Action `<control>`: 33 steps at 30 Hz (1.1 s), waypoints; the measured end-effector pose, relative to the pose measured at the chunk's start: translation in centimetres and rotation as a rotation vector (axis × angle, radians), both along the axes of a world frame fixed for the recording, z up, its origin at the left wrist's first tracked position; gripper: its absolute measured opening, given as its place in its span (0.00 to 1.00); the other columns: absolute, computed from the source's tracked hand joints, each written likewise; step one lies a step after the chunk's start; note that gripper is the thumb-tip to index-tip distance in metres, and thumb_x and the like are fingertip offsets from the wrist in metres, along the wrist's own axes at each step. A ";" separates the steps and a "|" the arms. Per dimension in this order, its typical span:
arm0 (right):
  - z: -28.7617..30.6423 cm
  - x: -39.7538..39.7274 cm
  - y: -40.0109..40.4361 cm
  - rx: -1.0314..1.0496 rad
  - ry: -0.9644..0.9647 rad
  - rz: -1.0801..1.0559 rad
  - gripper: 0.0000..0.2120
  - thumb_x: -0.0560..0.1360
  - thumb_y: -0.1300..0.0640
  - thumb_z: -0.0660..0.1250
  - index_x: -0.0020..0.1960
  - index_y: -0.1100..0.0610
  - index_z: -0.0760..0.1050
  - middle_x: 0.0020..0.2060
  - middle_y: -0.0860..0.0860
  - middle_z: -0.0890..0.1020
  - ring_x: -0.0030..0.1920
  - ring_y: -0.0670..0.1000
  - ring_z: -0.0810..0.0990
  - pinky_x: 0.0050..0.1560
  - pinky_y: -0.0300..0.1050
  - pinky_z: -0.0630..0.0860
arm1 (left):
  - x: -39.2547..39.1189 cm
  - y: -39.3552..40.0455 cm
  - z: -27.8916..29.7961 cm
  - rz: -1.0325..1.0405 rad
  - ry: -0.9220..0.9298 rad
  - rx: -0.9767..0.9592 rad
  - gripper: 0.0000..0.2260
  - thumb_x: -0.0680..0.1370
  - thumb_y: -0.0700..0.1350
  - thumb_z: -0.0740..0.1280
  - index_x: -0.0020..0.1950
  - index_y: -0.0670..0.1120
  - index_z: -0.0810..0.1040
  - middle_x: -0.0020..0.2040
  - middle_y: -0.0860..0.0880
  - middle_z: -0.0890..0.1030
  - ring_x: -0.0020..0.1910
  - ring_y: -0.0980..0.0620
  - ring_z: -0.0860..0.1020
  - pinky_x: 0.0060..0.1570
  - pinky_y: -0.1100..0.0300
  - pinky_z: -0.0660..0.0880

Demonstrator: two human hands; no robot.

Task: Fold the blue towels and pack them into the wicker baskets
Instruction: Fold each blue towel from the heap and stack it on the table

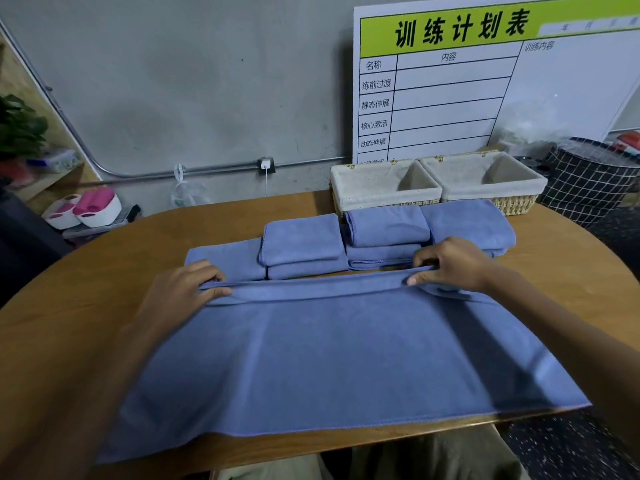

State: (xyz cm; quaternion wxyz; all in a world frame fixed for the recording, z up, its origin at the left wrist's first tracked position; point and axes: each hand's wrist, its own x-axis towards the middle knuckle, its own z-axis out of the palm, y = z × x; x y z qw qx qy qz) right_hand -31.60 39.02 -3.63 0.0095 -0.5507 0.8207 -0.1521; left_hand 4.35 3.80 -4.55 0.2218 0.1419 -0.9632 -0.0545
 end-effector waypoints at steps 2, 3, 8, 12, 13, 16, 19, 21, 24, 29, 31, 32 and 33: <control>0.5 0.7 1.9 -0.086 0.064 0.008 0.24 0.66 0.22 0.60 0.36 0.43 0.74 0.26 0.46 0.75 0.30 0.45 0.73 0.32 0.44 0.66 | 1.3 1.0 0.7 -0.069 0.055 -0.042 0.16 0.75 0.64 0.65 0.43 0.53 0.80 0.41 0.60 0.78 0.38 0.58 0.77 0.33 0.58 0.73; 0.7 1.0 3.0 -0.139 0.097 0.015 0.25 0.67 0.22 0.59 0.36 0.44 0.75 0.25 0.46 0.74 0.29 0.44 0.72 0.30 0.43 0.65 | 2.1 1.6 1.0 -0.090 0.089 -0.058 0.15 0.76 0.63 0.65 0.43 0.53 0.80 0.41 0.60 0.78 0.38 0.59 0.76 0.34 0.60 0.72; -3.2 4.0 7.3 -0.165 0.268 0.116 0.26 0.73 0.24 0.56 0.39 0.46 0.73 0.27 0.41 0.74 0.28 0.41 0.71 0.35 0.45 0.71 | 6.2 4.8 -1.6 -0.216 0.032 -0.069 0.15 0.76 0.65 0.66 0.44 0.55 0.78 0.41 0.63 0.74 0.38 0.65 0.72 0.35 0.66 0.68; -6.5 5.8 8.6 -0.276 0.232 0.155 0.24 0.77 0.29 0.56 0.38 0.48 0.71 0.30 0.39 0.68 0.30 0.41 0.64 0.28 0.43 0.71 | 7.6 5.6 -5.0 -0.271 0.039 -0.028 0.15 0.80 0.63 0.62 0.43 0.55 0.75 0.43 0.68 0.68 0.37 0.66 0.71 0.34 0.67 0.69; -6.7 6.0 8.7 -0.305 0.255 0.151 0.25 0.78 0.29 0.55 0.38 0.49 0.72 0.30 0.40 0.69 0.29 0.42 0.65 0.27 0.42 0.70 | 7.6 5.7 -4.9 -0.262 0.054 -0.031 0.14 0.80 0.63 0.62 0.43 0.54 0.75 0.42 0.67 0.67 0.37 0.66 0.71 0.35 0.66 0.69; -6.2 6.1 9.0 -0.358 0.339 0.163 0.27 0.80 0.32 0.53 0.39 0.51 0.76 0.29 0.43 0.75 0.27 0.48 0.73 0.27 0.42 0.69 | 7.7 6.0 -4.3 -0.278 0.063 -0.128 0.13 0.79 0.58 0.64 0.41 0.52 0.77 0.39 0.64 0.70 0.37 0.64 0.70 0.37 0.67 0.68; -5.7 6.0 10.2 -0.391 0.413 0.154 0.28 0.81 0.35 0.51 0.38 0.52 0.77 0.29 0.45 0.77 0.28 0.47 0.73 0.29 0.42 0.62 | 8.9 5.8 -3.8 -0.213 0.037 -0.219 0.13 0.81 0.58 0.60 0.43 0.53 0.76 0.39 0.59 0.77 0.36 0.60 0.73 0.31 0.64 0.68; -5.8 6.1 11.6 -0.374 0.449 0.152 0.27 0.82 0.37 0.50 0.40 0.52 0.78 0.30 0.45 0.78 0.28 0.48 0.73 0.28 0.43 0.59 | 10.7 5.7 -3.9 -0.133 0.010 -0.233 0.09 0.82 0.56 0.57 0.47 0.56 0.73 0.42 0.58 0.77 0.34 0.57 0.76 0.23 0.61 0.67; -5.8 6.1 14.4 -0.348 0.503 0.069 0.23 0.83 0.37 0.45 0.46 0.47 0.73 0.33 0.45 0.81 0.27 0.50 0.77 0.25 0.40 0.59 | 13.2 5.7 -4.5 -0.036 -0.037 -0.258 0.05 0.75 0.50 0.60 0.50 0.57 0.71 0.45 0.57 0.78 0.31 0.50 0.80 0.20 0.57 0.69; -5.3 5.5 15.4 -0.272 0.508 0.002 0.14 0.78 0.42 0.56 0.45 0.50 0.74 0.36 0.48 0.80 0.36 0.55 0.80 0.26 0.46 0.70 | 14.0 5.2 -4.8 0.111 -0.135 -0.194 0.23 0.66 0.39 0.78 0.52 0.56 0.71 0.47 0.55 0.77 0.31 0.47 0.80 0.19 0.56 0.71; -5.2 5.3 14.5 -0.238 0.483 -0.042 0.12 0.77 0.45 0.59 0.45 0.53 0.75 0.39 0.49 0.80 0.39 0.56 0.80 0.31 0.48 0.73 | 13.2 5.3 -4.8 0.144 -0.202 -0.203 0.30 0.61 0.35 0.83 0.53 0.55 0.71 0.45 0.53 0.78 0.28 0.46 0.78 0.18 0.58 0.69; -5.3 5.1 13.9 -0.227 0.467 -0.093 0.09 0.77 0.47 0.61 0.45 0.53 0.73 0.39 0.49 0.80 0.40 0.56 0.80 0.33 0.49 0.73 | 12.6 5.2 -4.8 0.154 -0.220 -0.218 0.31 0.60 0.35 0.83 0.53 0.54 0.71 0.44 0.52 0.78 0.26 0.46 0.77 0.18 0.59 0.68; -5.4 4.7 13.1 -0.212 0.446 -0.145 0.06 0.77 0.51 0.65 0.45 0.52 0.71 0.39 0.50 0.80 0.40 0.57 0.80 0.35 0.49 0.73 | 11.8 5.0 -4.9 0.161 -0.226 -0.242 0.32 0.60 0.34 0.83 0.53 0.53 0.70 0.43 0.50 0.78 0.23 0.45 0.75 0.17 0.59 0.66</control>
